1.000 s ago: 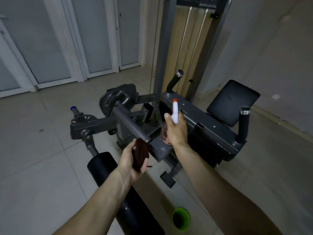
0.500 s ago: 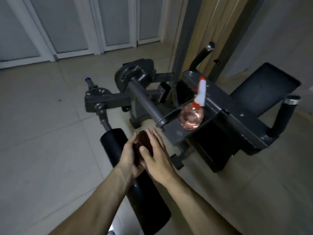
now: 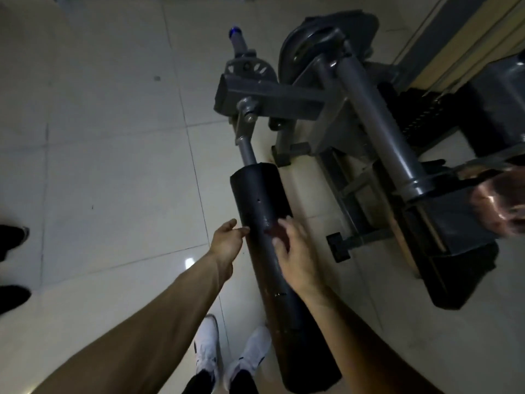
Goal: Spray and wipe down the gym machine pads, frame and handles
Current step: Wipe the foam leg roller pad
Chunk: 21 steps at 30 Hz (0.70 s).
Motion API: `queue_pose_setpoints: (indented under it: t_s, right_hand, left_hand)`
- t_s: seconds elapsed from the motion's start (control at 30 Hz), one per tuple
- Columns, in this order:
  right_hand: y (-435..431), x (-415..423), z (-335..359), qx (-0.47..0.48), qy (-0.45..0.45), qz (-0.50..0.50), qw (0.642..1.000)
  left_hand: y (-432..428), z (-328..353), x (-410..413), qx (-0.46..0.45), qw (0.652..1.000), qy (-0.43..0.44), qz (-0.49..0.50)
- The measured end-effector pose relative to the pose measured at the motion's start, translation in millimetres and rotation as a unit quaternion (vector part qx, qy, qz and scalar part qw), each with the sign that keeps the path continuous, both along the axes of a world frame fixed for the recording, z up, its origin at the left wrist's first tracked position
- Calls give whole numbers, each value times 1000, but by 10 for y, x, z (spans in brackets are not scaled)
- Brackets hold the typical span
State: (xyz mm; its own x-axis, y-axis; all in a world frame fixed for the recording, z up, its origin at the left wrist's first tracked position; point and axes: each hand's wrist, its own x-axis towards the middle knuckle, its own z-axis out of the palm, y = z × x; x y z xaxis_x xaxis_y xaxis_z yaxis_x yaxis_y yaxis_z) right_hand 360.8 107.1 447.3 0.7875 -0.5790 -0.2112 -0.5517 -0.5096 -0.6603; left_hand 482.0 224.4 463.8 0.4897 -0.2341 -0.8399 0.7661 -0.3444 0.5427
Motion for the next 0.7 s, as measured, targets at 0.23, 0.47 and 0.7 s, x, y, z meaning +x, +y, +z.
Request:
queue_pose_setpoints:
  t_s: [0.23,0.47,0.7]
  right_hand:
    - [45,-95,-501,-143,-72,40,986]
    - [-515,1300,-522,-193,-117,79,971]
    - [-680,1734,-428,-202,-96,117,967]
  left_hand:
    - [-222,-407,305,-44,984,-54,-164]
    - [-192,-765,166,-64,972,-66,-217]
    - [-262,-847,69,-85,979,-68,-172]
